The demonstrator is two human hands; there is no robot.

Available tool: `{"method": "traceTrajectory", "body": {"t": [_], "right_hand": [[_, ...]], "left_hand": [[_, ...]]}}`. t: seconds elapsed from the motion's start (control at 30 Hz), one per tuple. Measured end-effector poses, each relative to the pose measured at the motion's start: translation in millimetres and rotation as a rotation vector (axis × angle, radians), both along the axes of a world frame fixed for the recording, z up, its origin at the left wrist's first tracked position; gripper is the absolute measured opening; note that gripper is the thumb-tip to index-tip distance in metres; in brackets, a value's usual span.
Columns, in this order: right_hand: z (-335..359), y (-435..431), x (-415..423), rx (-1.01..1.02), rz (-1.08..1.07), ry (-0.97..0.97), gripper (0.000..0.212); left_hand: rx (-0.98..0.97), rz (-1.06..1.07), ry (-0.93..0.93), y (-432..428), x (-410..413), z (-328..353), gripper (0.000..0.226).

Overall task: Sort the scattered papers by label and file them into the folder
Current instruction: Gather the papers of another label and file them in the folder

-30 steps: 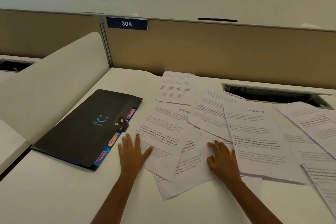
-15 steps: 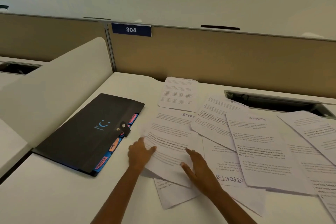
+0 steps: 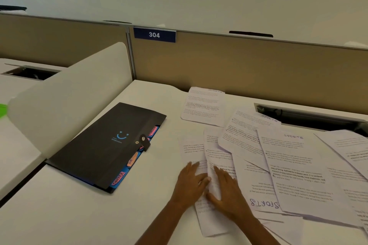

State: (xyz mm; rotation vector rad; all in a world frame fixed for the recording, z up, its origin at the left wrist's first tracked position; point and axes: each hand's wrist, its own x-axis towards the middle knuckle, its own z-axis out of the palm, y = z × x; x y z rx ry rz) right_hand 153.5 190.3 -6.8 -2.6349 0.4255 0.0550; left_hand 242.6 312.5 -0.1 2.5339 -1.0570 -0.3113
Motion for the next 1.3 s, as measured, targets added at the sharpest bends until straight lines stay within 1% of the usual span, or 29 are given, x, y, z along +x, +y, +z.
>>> {"method": "traceTrajectory", "body": {"t": [0.03, 0.07, 0.13, 0.17, 0.2, 0.27, 0.3, 0.33, 0.4, 0.43, 0.5, 0.6, 0.7, 0.8, 0.83, 0.87, 0.9, 0.93, 1.0, 1.03, 1.1, 1.17, 1.2, 1.27, 1.3], "right_hand": [[-2.2, -4.1, 0.6, -0.021, -0.026, -0.008, 0.119], [-3.7, -8.5, 1.6, -0.042, -0.052, -0.022, 0.108], [-5.5, -19.2, 2.6, -0.071, -0.115, -0.041, 0.085], [-5.7, -25.2, 2.6, -0.077, -0.148, -0.053, 0.074], [-5.4, -31.2, 2.7, -0.066, -0.179, -0.075, 0.066], [-2.8, -42.5, 2.8, -0.010, -0.248, -0.119, 0.061], [-0.6, -46.6, 2.9, 0.037, -0.287, -0.136, 0.059], [2.7, -49.9, 3.1, 0.099, -0.333, -0.158, 0.056], [9.6, -54.9, 2.9, 0.228, -0.426, -0.213, 0.050], [13.8, -56.8, 3.1, 0.260, -0.461, -0.240, 0.047], [19.0, -61.8, 3.9, 0.292, -0.516, -0.280, 0.042], [25.5, -65.8, 4.0, 0.336, -0.569, -0.283, 0.049], [25.5, -68.4, 3.3, 0.345, -0.567, -0.265, 0.039], [27.7, -62.6, 3.1, 0.316, -0.505, -0.219, 0.020], [26.5, -60.2, 2.8, 0.270, -0.465, -0.195, 0.027], [22.5, -58.2, 3.0, 0.201, -0.416, -0.153, 0.047], [16.6, -56.0, 4.1, 0.126, -0.363, -0.097, 0.073], [10.3, -53.4, 4.8, 0.039, -0.335, -0.030, 0.090], [1.9, -46.1, 1.9, -0.043, -0.308, 0.027, 0.100], [2.0, -41.8, -0.3, -0.040, -0.282, 0.021, 0.102], [-1.3, -38.4, -4.2, -0.046, -0.222, 0.013, 0.103], [-3.0, -40.7, -7.7, -0.051, -0.191, 0.031, 0.104], [-2.8, -42.3, -10.0, -0.053, -0.177, 0.048, 0.109], [-1.9, -45.5, -13.9, -0.040, -0.143, 0.073, 0.130], [-0.7, -48.2, -15.2, -0.027, -0.123, 0.076, 0.135]], "left_hand": [[0.068, 0.005, 0.000, 1.6, 3.4, -7.0, 0.078], [0.122, 0.049, -0.021, 2.6, 5.0, -8.9, 0.074], [0.178, 0.122, -0.050, 7.9, 9.4, -13.9, 0.074], [0.222, 0.123, -0.049, 10.5, 10.4, -9.0, 0.081], [0.260, 0.101, -0.020, 12.8, 13.0, -2.6, 0.093], [0.275, 0.041, 0.032, 11.8, 20.7, -1.2, 0.121], [0.279, 0.081, 0.062, 12.5, 22.1, 1.1, 0.127], [0.278, 0.134, 0.068, 13.1, 23.7, 3.5, 0.125], [0.280, 0.249, 0.073, 13.0, 28.1, 4.1, 0.106], [0.262, 0.289, 0.048, 13.2, 30.0, 5.1, 0.100], [0.205, 0.349, -0.025, 13.5, 33.4, 6.1, 0.090], [0.130, 0.404, -0.044, 8.8, 35.8, 11.4, 0.073], [0.144, 0.444, -0.002, -0.6, 34.9, 14.5, 0.070], [0.165, 0.520, 0.066, -11.0, 31.5, 17.9, 0.064], [0.151, 0.538, 0.093, -13.9, 30.6, 17.7, 0.058], [0.127, 0.549, 0.113, -15.9, 29.2, 17.5, 0.051], [0.087, 0.557, 0.130, -16.8, 27.7, 16.7, 0.042], [0.032, 0.568, 0.147, -16.1, 25.9, 15.9, 0.033], [-0.130, 0.626, 0.196, -11.2, 23.0, 15.2, 0.014], [-0.210, 0.661, 0.217, -8.1, 22.4, 15.7, 0.011], [-0.321, 0.714, 0.204, -1.3, 21.8, 19.3, 0.013], [-0.384, 0.752, 0.119, 4.5, 22.6, 27.6, 0.013], [-0.418, 0.772, 0.058, 6.9, 23.3, 34.6, 0.013], [-0.525, 0.801, -0.068, 9.6, 24.8, 52.6, 0.014], [-0.589, 0.810, -0.130, 10.2, 25.4, 63.2, 0.013]]}}
